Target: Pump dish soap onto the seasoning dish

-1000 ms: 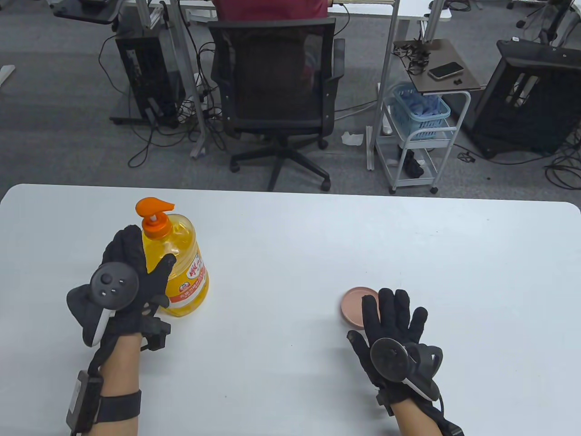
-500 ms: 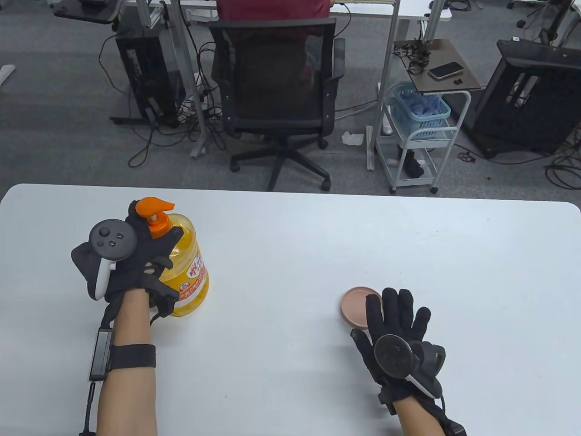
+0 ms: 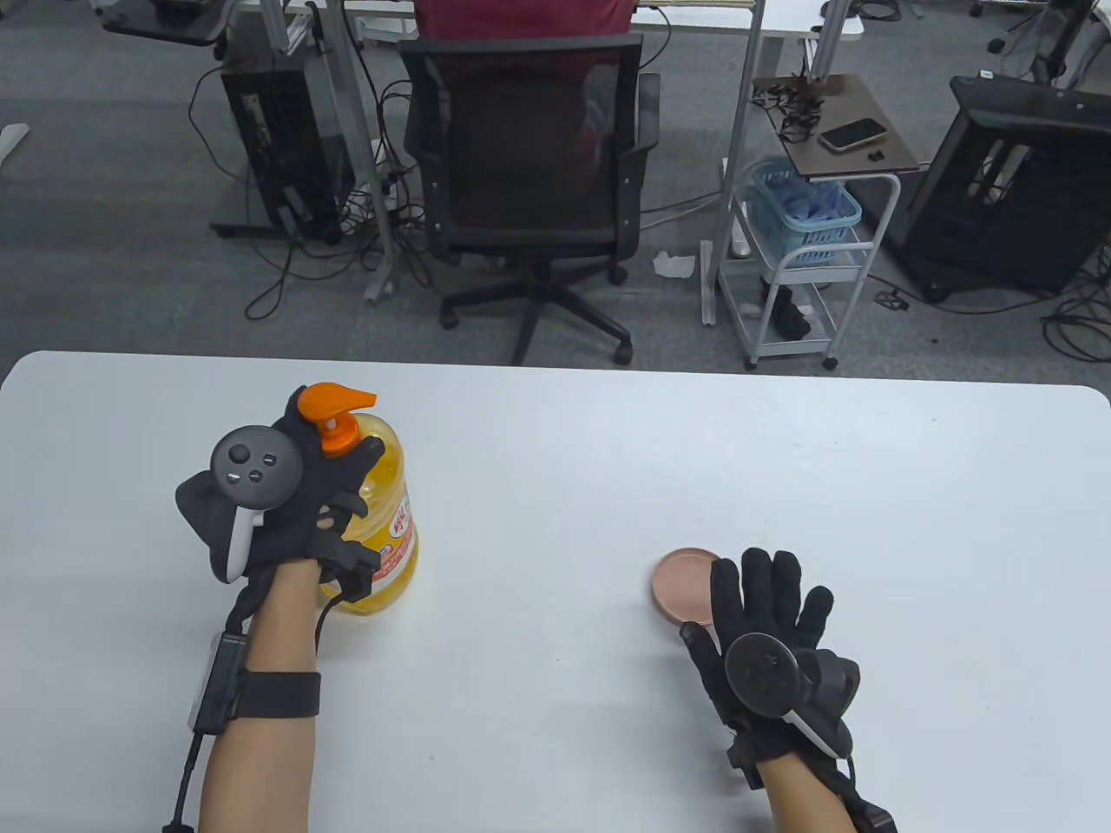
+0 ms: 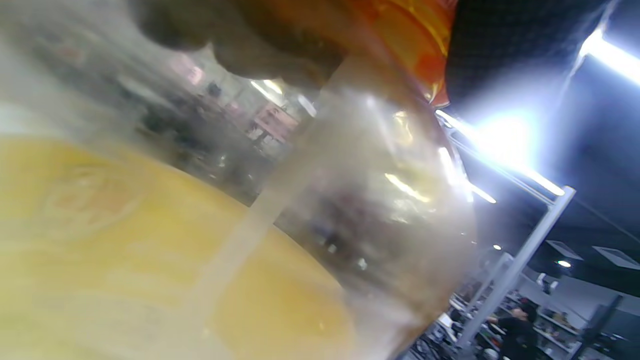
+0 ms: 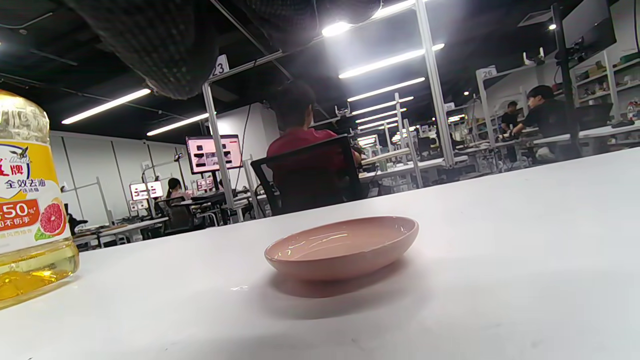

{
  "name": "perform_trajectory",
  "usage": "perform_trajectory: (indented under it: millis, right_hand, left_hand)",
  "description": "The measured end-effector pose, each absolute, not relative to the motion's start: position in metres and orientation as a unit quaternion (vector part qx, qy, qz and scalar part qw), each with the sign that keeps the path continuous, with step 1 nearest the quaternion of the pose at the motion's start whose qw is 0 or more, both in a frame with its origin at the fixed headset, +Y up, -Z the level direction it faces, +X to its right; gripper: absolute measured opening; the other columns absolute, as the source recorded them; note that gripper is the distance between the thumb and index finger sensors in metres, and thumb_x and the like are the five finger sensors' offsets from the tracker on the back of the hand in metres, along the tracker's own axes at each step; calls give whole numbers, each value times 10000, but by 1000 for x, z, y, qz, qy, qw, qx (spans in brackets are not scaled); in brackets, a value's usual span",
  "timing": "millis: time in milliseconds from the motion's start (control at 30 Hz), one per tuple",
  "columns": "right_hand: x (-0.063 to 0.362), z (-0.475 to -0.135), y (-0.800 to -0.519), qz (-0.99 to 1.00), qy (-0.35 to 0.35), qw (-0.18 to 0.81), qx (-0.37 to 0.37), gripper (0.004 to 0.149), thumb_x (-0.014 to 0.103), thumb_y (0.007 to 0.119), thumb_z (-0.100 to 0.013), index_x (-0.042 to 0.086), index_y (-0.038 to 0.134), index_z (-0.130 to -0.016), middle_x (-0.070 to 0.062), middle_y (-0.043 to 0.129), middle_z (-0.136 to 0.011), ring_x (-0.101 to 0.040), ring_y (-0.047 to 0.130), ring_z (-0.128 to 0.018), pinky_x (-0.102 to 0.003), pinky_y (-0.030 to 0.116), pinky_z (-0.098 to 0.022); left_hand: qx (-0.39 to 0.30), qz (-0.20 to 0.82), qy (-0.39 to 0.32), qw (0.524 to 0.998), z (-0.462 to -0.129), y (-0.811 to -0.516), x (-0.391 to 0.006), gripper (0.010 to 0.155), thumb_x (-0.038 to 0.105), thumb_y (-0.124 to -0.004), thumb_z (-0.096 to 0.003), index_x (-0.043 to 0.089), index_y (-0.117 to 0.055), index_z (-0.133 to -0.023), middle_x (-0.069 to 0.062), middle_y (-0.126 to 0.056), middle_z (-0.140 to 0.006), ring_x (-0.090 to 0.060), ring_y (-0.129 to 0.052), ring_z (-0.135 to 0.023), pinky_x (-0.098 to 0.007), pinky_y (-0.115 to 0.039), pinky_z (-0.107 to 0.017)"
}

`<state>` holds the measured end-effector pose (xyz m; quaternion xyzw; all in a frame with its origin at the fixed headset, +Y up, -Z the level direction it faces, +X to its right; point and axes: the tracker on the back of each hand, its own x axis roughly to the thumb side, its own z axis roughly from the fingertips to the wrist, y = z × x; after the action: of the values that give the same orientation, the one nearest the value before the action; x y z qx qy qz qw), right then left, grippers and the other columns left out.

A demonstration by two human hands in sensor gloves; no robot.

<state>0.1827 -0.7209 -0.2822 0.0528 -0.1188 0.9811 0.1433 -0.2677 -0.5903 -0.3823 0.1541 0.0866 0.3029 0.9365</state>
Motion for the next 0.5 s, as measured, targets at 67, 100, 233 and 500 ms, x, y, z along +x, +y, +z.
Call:
perform_trajectory:
  millis: [67, 100, 233, 500]
  right_hand:
    - [183, -282, -721, 981, -119, 144, 51, 766, 486, 730, -565, 99, 409, -1142, -247, 244, -1167, -454, 87, -1017, -735, 105, -639]
    - [183, -282, -721, 981, -119, 145, 50, 767, 485, 731, -565, 97, 408, -1143, -248, 244, -1167, -454, 86, -1017, -736, 105, -638]
    - [184, -282, -721, 981, -117, 147, 48, 766, 485, 731, -565, 97, 410, -1142, -250, 244, -1166, -455, 86, -1016, -735, 106, -639]
    - [188, -282, -721, 981, -115, 152, 43, 766, 484, 731, -564, 97, 410, -1142, -249, 245, -1166, -455, 86, -1015, -735, 107, -639]
  left_hand:
    - [157, 310, 66, 935, -379, -588, -254, 858, 567, -921, -385, 211, -518, -1054, -88, -736, -984, -372, -728, -932, -602, -631, -694]
    - [154, 311, 47, 937, -378, -586, -244, 862, 571, -916, -389, 209, -510, -1057, -87, -731, -987, -368, -725, -934, -599, -629, -698]
    - [149, 310, 2, 939, -375, -586, -211, 868, 600, -899, -386, 210, -510, -1057, -91, -745, -977, -361, -749, -918, -587, -655, -687]
    - [142, 299, -43, 943, -372, -595, -153, 888, 646, -883, -365, 203, -526, -1047, -61, -786, -949, -342, -805, -883, -564, -709, -660]
